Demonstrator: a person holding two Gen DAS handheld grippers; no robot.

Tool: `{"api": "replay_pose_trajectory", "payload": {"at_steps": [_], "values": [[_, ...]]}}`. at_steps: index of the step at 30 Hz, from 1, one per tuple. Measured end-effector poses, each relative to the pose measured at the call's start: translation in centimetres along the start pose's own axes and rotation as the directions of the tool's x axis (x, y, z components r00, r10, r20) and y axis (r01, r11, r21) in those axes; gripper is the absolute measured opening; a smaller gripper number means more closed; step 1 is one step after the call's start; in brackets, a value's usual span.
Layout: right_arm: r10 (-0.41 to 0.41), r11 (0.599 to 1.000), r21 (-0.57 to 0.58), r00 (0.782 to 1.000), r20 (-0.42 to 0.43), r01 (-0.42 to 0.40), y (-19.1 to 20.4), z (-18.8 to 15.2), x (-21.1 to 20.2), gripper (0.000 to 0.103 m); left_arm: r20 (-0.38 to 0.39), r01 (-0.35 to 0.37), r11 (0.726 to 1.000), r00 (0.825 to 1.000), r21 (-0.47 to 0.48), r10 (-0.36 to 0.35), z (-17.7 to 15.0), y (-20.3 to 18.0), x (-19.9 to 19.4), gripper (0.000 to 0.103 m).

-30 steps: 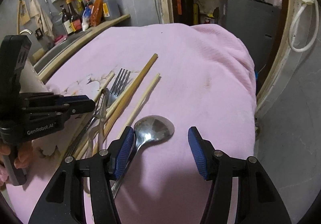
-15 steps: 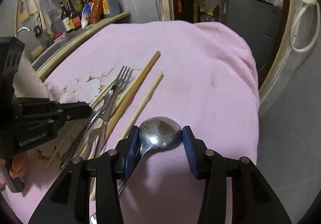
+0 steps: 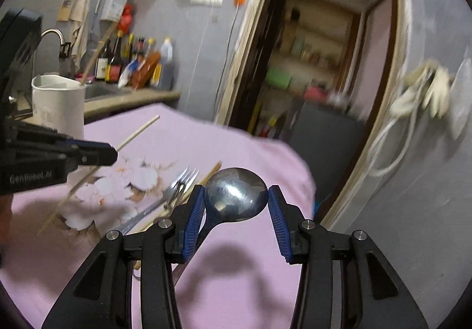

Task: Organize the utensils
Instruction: 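Lift the spoon and chopstick and carry both over the white holder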

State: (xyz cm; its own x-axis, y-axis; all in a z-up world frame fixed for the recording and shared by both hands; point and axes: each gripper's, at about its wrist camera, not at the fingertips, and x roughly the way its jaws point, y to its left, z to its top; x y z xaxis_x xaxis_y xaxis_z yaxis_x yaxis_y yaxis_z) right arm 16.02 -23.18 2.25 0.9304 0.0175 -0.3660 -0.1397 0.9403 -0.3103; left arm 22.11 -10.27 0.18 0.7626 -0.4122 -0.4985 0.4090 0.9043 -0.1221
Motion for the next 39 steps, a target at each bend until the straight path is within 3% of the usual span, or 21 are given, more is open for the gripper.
{"api": "replay_pose_trajectory", "payload": {"at_steps": [7, 15, 21, 23, 27, 33, 35, 39], "values": [[-0.132, 0.989, -0.036, 0.972, 0.194, 0.142, 1.5, 0.2, -2.8, 0.041, 0.192, -0.020, 1.000, 0.981, -0.009, 0.021, 0.4, 0.0, -3.6, 0.002], [-0.202, 0.965, -0.078, 0.901, 0.384, 0.249, 3.5, 2.6, -5.2, 0.041, 0.303, -0.041, 0.998, 0.952, -0.038, 0.050, 1.7, 2.1, -7.1, 0.002], [-0.192, 0.958, -0.086, 0.838, 0.511, 0.272, 5.2, 5.6, -6.9, 0.041, 0.417, -0.075, 0.995, 0.904, -0.070, 0.098, 3.4, 4.6, -10.2, 0.002], [-0.188, 0.957, -0.082, 0.814, 0.550, 0.277, 5.9, 6.7, -7.2, 0.041, 0.460, -0.101, 0.992, 0.880, -0.073, 0.123, 4.1, 5.6, -11.5, 0.002], [-0.168, 0.960, -0.082, 0.787, 0.593, 0.267, 7.4, 8.8, -7.1, 0.041, 0.528, -0.127, 0.986, 0.833, -0.110, 0.166, 5.3, 8.3, -14.1, 0.002], [-0.125, 0.978, -0.054, 0.779, 0.615, 0.200, 9.4, 12.6, -5.5, 0.041, 0.546, -0.106, 0.968, 0.809, -0.229, 0.218, 7.7, 14.5, -16.1, 0.002], [-0.115, 0.982, -0.048, 0.778, 0.618, 0.183, 10.3, 13.7, -4.8, 0.041, 0.558, -0.125, 0.956, 0.789, -0.263, 0.257, 8.1, 16.7, -16.5, 0.002], [-0.093, 0.989, -0.036, 0.794, 0.601, 0.144, 11.7, 14.7, -3.3, 0.041, 0.555, -0.142, 0.935, 0.772, -0.325, 0.310, 8.3, 20.0, -16.2, 0.002]]}}
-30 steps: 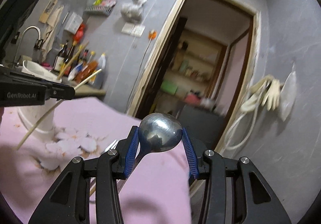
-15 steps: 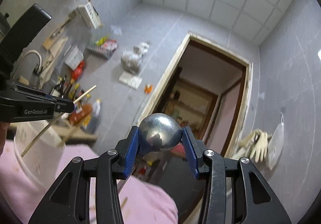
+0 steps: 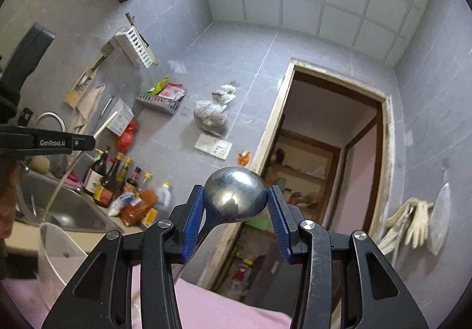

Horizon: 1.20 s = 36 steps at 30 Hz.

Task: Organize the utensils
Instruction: 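Lift the spoon and chopstick and carry both over the white holder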

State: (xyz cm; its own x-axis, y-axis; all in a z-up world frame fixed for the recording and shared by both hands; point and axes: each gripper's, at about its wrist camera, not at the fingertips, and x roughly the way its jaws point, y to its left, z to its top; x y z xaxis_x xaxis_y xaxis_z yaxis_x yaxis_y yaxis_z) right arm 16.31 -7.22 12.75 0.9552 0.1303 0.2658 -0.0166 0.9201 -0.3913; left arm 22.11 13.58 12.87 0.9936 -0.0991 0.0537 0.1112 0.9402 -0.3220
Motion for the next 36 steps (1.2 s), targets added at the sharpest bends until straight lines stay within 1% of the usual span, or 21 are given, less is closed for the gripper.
{"api": "replay_pose_trajectory", "payload": {"at_steps": [3, 7, 10, 13, 19, 25, 28, 31, 36], "values": [[0.011, 1.000, 0.023, 1.000, -0.018, -0.011, 0.9, -0.6, 0.8, 0.041, -0.006, -0.033, 0.999, 0.999, -0.034, 0.032, -0.6, 1.7, 0.8, 0.002], [0.017, 0.999, 0.035, 0.999, -0.036, -0.016, 2.2, -1.7, 1.6, 0.041, -0.028, -0.073, 0.994, 0.997, -0.077, 0.071, -2.1, 3.3, 1.6, 0.002], [0.023, 0.999, 0.039, 0.998, -0.050, -0.021, 2.7, -2.3, 2.1, 0.041, -0.033, -0.087, 0.992, 0.996, -0.087, 0.084, -3.1, 3.5, 1.7, 0.002], [0.034, 0.999, 0.035, 0.997, -0.069, -0.031, 3.3, -3.1, 2.5, 0.041, -0.035, -0.091, 0.993, 0.995, -0.074, 0.089, -3.9, 3.1, 1.8, 0.002], [0.052, 0.998, 0.029, 0.993, -0.108, -0.050, 4.2, -4.4, 2.9, 0.041, -0.024, -0.098, 0.995, 0.995, 0.005, 0.098, -5.7, 1.5, 1.4, 0.002], [0.082, 0.996, 0.030, 0.988, -0.128, -0.078, 4.8, -5.1, 2.8, 0.041, -0.076, -0.093, 0.996, 0.993, 0.007, 0.093, -7.7, 1.0, 1.4, 0.002], [0.101, 0.995, 0.022, 0.984, -0.144, -0.099, 5.1, -5.5, 2.6, 0.041, -0.092, -0.084, 0.996, 0.992, 0.026, 0.086, -8.3, 0.6, 1.2, 0.002], [0.113, 0.994, 0.023, 0.981, -0.158, -0.111, 5.2, -5.9, 2.4, 0.041, -0.123, -0.039, 0.999, 0.992, 0.004, 0.039, -8.9, 0.7, 1.1, 0.004], [0.135, 0.991, 0.035, 0.974, -0.181, -0.130, 5.2, -6.3, 2.1, 0.041, -0.163, -0.013, 1.000, 0.987, -0.020, 0.009, -9.0, 1.1, 1.0, 0.005]]}}
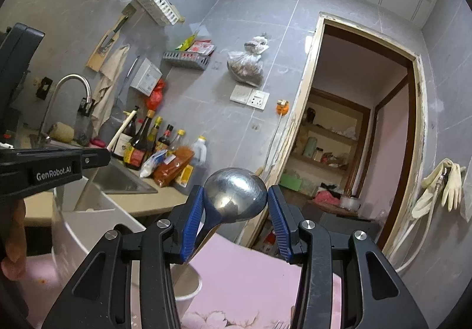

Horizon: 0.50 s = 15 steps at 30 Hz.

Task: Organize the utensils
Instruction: 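Lift the spoon and chopstick and carry both over the white holder, then open the left tool to drop the chopstick while the right tool drops the spoon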

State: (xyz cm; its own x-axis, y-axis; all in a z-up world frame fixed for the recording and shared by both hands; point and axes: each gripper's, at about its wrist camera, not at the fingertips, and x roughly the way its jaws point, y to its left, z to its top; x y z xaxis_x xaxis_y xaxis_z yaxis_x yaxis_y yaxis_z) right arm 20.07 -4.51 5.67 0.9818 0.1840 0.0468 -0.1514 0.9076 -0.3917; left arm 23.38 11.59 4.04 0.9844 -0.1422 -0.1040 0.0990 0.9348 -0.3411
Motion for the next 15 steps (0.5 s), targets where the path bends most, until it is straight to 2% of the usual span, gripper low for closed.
{"api": "replay_pose_trajectory", "payload": {"at_steps": [4, 8, 10, 14, 15], "values": [[0.009, 1.000, 0.006, 1.000, 0.017, -0.009, -0.2, 0.3, -0.5, 0.044, -0.029, 0.020, 1.000, 0.999, -0.010, -0.020, 0.0, 0.2, -0.3, 0.018], [0.019, 0.999, 0.026, 0.999, 0.038, -0.020, -0.6, 0.8, -1.3, 0.045, -0.040, 0.032, 0.999, 0.999, -0.007, -0.033, 0.3, -0.1, -0.8, 0.020], [0.013, 0.999, 0.034, 0.998, 0.053, -0.015, -1.0, 1.1, -1.7, 0.051, -0.027, 0.036, 0.999, 0.999, -0.001, -0.036, 0.6, -0.4, -1.3, 0.030], [-0.014, 0.998, 0.066, 0.996, 0.086, 0.009, -2.6, 2.2, -3.1, 0.059, 0.008, 0.040, 0.999, 0.999, 0.030, -0.041, 1.5, -1.9, -2.6, 0.038], [-0.024, 0.997, 0.076, 0.996, 0.089, 0.018, -3.1, 2.4, -3.3, 0.067, 0.015, 0.027, 0.999, 1.000, 0.045, -0.027, 1.8, -2.4, -2.8, 0.043]]}}
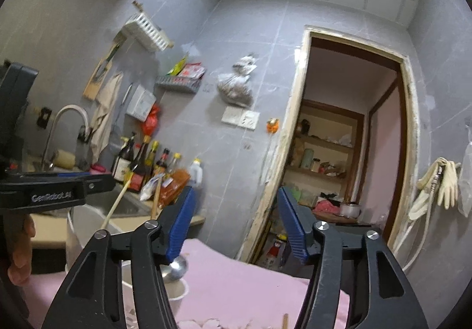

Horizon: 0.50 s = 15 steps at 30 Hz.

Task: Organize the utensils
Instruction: 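Open the left tool to drop the chopstick while the right tool drops the spoon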

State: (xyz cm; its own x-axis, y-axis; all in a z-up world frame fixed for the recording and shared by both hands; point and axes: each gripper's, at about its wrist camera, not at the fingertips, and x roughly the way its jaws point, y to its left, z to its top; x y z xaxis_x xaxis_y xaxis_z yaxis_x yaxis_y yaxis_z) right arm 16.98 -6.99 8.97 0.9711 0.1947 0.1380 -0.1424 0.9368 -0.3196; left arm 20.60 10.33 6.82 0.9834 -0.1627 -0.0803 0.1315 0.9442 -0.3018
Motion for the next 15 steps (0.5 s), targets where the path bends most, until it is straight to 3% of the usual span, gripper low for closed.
{"api": "replay_pose_trajectory", "payload": {"at_steps": [1, 5, 7, 10, 15], "values": [[-0.010, 1.000, 0.014, 1.000, 0.007, 0.010, -0.7, 0.4, -0.3, 0.075, 0.012, -0.010, 1.000, 1.000, 0.013, 0.009, 0.3, -0.5, -0.3, 0.052], [-0.066, 0.997, 0.050, 0.997, 0.039, 0.064, -3.3, 1.4, -1.6, 0.086, 0.079, -0.029, 0.998, 0.997, 0.062, 0.024, 1.0, -2.6, -1.5, 0.073], [-0.101, 0.993, 0.061, 0.994, 0.051, 0.098, -4.7, 1.8, -2.4, 0.095, 0.100, -0.027, 0.995, 0.995, 0.096, 0.018, 1.2, -4.0, -2.0, 0.084], [-0.158, 0.986, 0.067, 0.985, 0.071, 0.153, -6.7, 2.0, -3.7, 0.103, 0.124, -0.011, 0.991, 0.992, 0.134, -0.005, 1.3, -5.6, -2.5, 0.094], [-0.215, 0.976, 0.057, 0.975, 0.056, 0.212, -9.9, 1.9, -5.4, 0.103, 0.108, 0.056, 0.979, 0.991, 0.196, -0.079, 0.6, -8.6, -2.7, 0.098]]}}
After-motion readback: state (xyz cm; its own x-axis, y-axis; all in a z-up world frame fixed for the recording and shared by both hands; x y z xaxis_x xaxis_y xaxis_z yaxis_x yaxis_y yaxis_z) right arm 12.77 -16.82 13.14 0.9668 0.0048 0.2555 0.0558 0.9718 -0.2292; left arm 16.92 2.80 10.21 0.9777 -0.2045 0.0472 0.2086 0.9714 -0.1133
